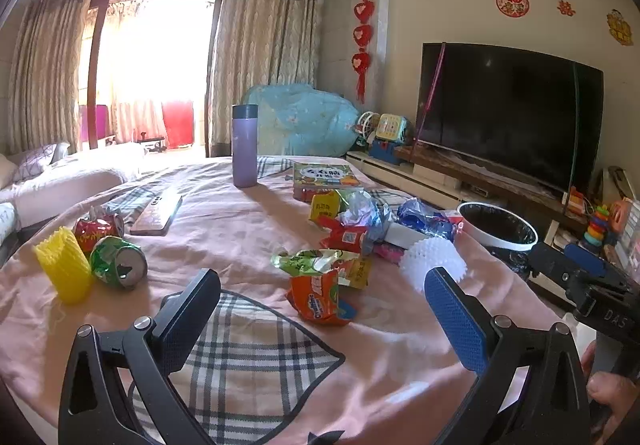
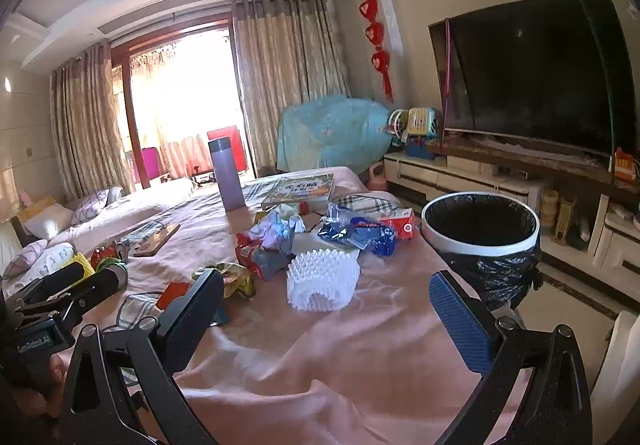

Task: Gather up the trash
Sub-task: 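Move left tool to orange snack bag while right tool approaches white foam net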

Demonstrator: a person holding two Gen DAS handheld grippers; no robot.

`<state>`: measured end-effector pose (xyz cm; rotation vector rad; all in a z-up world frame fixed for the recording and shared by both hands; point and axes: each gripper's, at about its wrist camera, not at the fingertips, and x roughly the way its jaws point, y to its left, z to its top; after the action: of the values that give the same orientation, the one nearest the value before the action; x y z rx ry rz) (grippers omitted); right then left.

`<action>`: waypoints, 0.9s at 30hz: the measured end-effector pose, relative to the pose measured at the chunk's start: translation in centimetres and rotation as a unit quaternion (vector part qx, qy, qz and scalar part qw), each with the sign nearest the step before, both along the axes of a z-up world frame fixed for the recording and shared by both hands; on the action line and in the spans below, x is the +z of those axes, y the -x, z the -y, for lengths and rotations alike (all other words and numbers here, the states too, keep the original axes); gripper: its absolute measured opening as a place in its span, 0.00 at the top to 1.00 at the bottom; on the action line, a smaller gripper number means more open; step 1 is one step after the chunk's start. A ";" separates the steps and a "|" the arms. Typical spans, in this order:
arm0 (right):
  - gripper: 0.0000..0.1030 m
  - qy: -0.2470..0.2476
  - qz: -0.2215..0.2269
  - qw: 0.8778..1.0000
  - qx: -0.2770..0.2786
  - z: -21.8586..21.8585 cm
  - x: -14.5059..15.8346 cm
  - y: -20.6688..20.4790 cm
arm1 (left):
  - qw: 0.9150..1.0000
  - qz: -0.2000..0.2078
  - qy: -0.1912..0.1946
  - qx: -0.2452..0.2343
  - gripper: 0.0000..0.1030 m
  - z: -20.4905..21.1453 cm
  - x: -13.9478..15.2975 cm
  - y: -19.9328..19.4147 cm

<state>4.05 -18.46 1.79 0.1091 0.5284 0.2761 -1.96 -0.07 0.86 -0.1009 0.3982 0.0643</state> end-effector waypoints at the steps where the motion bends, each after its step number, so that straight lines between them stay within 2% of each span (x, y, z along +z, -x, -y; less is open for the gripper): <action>1: 0.00 0.000 0.001 1.000 -0.001 0.0 0.0 0.0 | 1.000 0.001 -0.001 0.000 0.01 0.0 0.0 0.0; 11: 0.00 -0.003 -0.004 1.000 0.000 0.0 -0.2 0.1 | 1.000 -0.002 -0.001 -0.001 0.01 -0.2 -0.1 -1.0; 12: 0.00 -0.004 -0.003 1.000 0.000 0.0 -0.2 0.1 | 1.000 0.000 -0.001 0.001 0.01 0.1 0.0 -0.1; 27: 0.00 -0.005 -0.007 1.000 0.003 -0.1 -0.4 0.2 | 1.000 -0.002 -0.002 -0.001 0.01 -0.1 -0.3 -0.5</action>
<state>3.90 -18.33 1.39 0.1200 0.5421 0.2840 -1.45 -0.01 0.60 -0.0966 0.4031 0.0627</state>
